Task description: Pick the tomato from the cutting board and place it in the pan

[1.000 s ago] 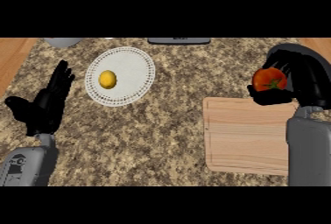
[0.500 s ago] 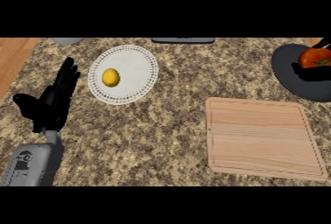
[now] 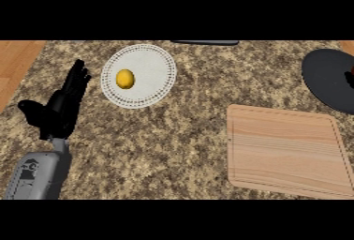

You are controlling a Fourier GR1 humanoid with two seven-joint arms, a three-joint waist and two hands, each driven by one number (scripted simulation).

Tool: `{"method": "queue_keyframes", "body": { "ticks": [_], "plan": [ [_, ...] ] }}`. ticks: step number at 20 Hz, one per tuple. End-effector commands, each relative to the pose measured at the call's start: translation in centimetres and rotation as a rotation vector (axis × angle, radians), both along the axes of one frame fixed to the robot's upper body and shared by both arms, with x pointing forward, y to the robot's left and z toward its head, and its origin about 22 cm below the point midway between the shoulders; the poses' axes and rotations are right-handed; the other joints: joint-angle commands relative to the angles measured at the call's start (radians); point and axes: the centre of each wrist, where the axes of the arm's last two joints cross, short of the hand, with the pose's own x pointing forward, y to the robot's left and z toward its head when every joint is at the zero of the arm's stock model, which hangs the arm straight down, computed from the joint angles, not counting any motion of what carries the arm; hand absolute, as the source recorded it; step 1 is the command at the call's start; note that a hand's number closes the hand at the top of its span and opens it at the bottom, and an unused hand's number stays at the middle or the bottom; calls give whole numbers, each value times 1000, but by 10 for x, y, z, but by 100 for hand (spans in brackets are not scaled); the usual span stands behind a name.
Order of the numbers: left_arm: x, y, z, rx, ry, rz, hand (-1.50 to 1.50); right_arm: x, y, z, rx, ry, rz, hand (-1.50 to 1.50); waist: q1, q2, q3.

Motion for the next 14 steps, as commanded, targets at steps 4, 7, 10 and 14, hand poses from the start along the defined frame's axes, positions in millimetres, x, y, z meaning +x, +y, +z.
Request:
{"method": "queue_keyframes", "body": {
  "ticks": [4, 7, 10, 14],
  "plan": [
    [1, -8, 7, 11, -25, -14, 0, -16, -25, -28, 11, -5, -78, 150, 24, 11, 5],
    [2, -13, 2, -14, -6, -29, 0, -21, -35, -28, 8, 11, -48, 150, 28, 16, 6],
    [5, -17, 5, -13, -10, -46, 0, -14, -26, -36, 153, 84, -51, -150, 43, 21, 6],
    [0, -9, 3, 10, -18, -37, 0, -17, -24, -48, 368, 214, 59, -150, 49, 17, 6]
  ]
}}
